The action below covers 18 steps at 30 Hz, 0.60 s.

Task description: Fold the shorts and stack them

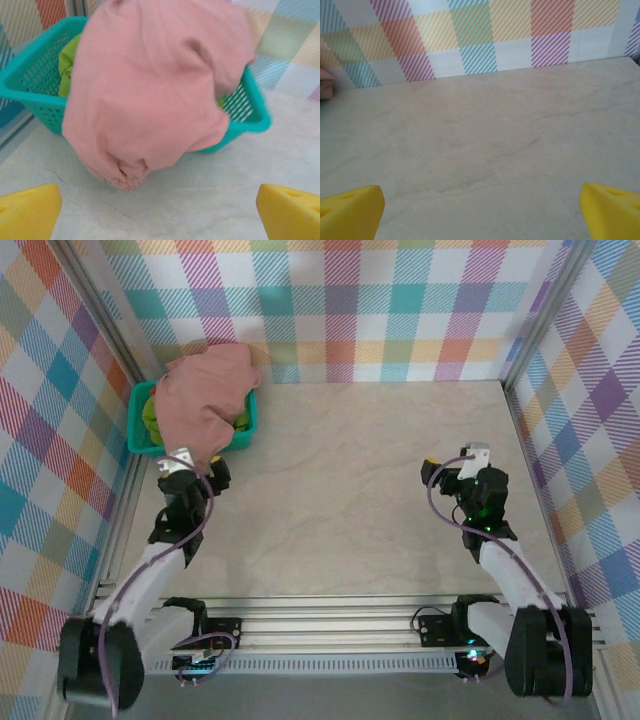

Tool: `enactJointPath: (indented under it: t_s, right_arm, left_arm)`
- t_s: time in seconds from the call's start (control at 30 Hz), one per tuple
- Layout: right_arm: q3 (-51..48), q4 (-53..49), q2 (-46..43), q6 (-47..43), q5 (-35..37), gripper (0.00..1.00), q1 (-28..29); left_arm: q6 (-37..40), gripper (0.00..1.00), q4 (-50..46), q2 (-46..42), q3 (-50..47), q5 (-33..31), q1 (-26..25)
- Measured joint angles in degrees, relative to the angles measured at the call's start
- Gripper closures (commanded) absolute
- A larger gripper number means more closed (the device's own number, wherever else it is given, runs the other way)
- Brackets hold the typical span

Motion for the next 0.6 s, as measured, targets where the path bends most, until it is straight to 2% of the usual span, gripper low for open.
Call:
enactJointPath:
  t_s: [0.1, 0.23, 0.4, 0.6]
  right_arm:
    - [0.8, -6.8, -4.4, 2.4, -1.5, 0.01, 0.0]
    - [1.8, -14.2, -7.9, 4.9, -4.0, 0.01, 0.1]
    - [3.4, -20.4, -9.8, 6.9, -7.3, 0.01, 0.4]
    - [6.3, -25.3, -9.8, 7.6, -10.7, 0.00, 0.4]
  left_arm:
    - [-3.6, 0.01, -13.2, -6.8, 7.9, -0.3, -0.2]
    - [-4.6, 0.01, -27.8, -3.3, 25.6, -2.1, -0.2]
    - [-2.1, 0.06, -37.1, 13.0, 47.4, -3.4, 0.7]
    - [0.1, 0.10, -46.2, 36.0, 61.8, -1.3, 4.2]
